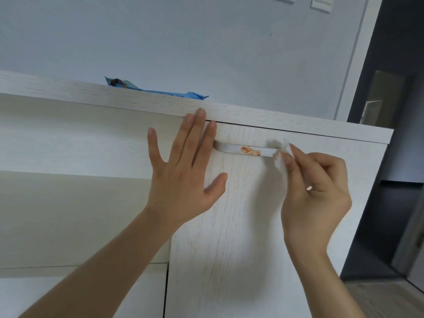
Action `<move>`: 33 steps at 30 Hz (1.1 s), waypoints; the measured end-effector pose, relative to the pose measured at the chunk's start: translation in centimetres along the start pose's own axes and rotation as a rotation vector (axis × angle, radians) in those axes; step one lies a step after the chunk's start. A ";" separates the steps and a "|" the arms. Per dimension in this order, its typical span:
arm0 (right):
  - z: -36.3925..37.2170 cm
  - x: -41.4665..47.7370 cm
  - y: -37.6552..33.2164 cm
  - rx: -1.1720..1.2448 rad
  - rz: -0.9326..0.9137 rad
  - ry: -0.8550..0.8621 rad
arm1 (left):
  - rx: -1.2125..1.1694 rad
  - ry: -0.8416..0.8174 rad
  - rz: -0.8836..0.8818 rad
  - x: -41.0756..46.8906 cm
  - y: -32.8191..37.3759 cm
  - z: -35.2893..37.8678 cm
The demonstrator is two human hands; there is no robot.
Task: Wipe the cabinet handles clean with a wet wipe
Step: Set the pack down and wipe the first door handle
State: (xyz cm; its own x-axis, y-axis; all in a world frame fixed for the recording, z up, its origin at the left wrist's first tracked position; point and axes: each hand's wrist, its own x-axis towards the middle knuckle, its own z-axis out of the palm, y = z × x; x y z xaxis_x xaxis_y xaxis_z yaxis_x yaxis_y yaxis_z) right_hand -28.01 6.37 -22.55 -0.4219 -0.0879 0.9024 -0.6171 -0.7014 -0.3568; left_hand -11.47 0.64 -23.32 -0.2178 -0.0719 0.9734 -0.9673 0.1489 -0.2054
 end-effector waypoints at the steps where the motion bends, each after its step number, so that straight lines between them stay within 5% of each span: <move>1: 0.3 -0.3 0.0 -0.007 -0.019 -0.017 | -0.003 0.001 -0.002 0.0 0.0 0.0; 11: 1.5 -0.7 -0.1 -0.073 -0.233 -0.058 | -0.011 0.007 -0.004 -0.2 0.0 0.2; 21: 0.6 -0.3 0.0 0.023 -0.039 0.040 | -0.029 0.002 -0.007 -0.2 0.0 0.0; 33: 1.5 -1.8 -0.6 -0.076 -0.288 -0.125 | -0.044 0.018 -0.007 -0.1 0.0 0.0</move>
State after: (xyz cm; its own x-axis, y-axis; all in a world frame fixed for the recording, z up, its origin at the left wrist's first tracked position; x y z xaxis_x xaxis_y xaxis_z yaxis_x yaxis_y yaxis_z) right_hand -25.86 5.91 -23.57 -0.1411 0.0171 0.9899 -0.7488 -0.6559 -0.0953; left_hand -11.40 0.66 -23.42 -0.2084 -0.0549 0.9765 -0.9619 0.1920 -0.1944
